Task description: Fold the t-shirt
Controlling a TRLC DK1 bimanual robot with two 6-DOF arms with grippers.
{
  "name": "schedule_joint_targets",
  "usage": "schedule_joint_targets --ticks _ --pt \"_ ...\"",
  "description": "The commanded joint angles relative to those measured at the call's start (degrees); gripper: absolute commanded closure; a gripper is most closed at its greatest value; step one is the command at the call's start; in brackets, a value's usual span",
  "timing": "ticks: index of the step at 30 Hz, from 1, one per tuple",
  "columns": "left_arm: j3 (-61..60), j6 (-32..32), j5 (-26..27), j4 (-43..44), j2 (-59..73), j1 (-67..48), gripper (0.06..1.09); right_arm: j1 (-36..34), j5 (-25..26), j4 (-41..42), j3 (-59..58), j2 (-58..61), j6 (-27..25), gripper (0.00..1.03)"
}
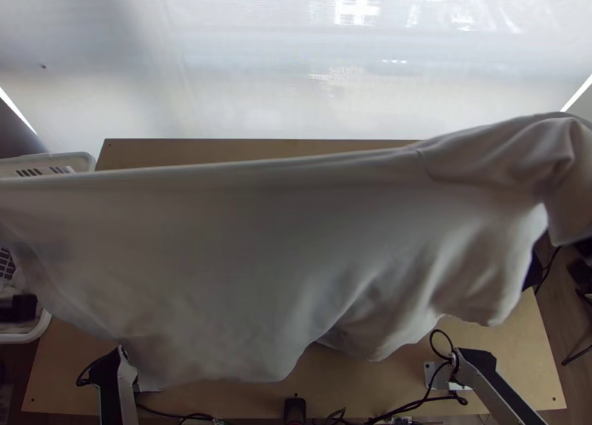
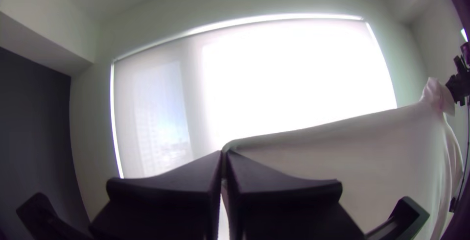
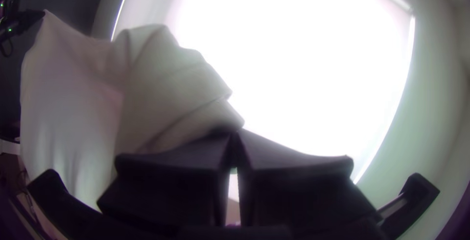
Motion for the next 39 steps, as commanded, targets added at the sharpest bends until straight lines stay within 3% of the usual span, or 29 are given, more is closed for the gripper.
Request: schedule_joint_targets --ticks 1,3,6,10,11,15,22,30,39 --pt "-31.4 1.2 0.8 22.4 -3.6 3.3 1.05 2.7 0.0 8.8 -25.8 5.5 1.6 1.0" --pt "-37.2 1.6 0.7 29.3 -1.8 3.1 1.05 2.9 0.7 17.1 -32.7 8.3 1.1 1.0" --pt "-43.5 4.7 -1.8 36.9 1.7 -1.3 1.04 5.8 3.0 23.3 -35.3 16.2 1.6 1.0" --pt "-48.9 20.5 -24.3 40.8 6.5 -25.8 1.04 6.5 4.7 29.1 -34.8 25.1 1.1 1.0" --pt "-50.7 21.8 -26.9 43.3 7.2 -29.4 1.04 6.8 4.7 29.6 -34.3 27.0 1.2 1.0" --pt "-56.3 20.6 -27.2 52.2 12.2 -32.1 1.04 9.3 6.7 31.0 -32.3 33.8 1.5 1.0" --pt "-59.5 21.8 -32.4 64.7 26.3 -37.2 1.04 11.6 10.6 34.3 -27.1 44.3 1.3 1.0" --pt "-57.2 25.8 -36.6 72.5 41.8 -39.4 1.04 13.1 15.0 37.0 -21.0 53.4 1.4 1.0" --pt "-52.9 30.8 -38.1 73.1 51.4 -40.3 1.04 15.6 19.5 35.9 -13.5 63.1 -0.4 1.0"
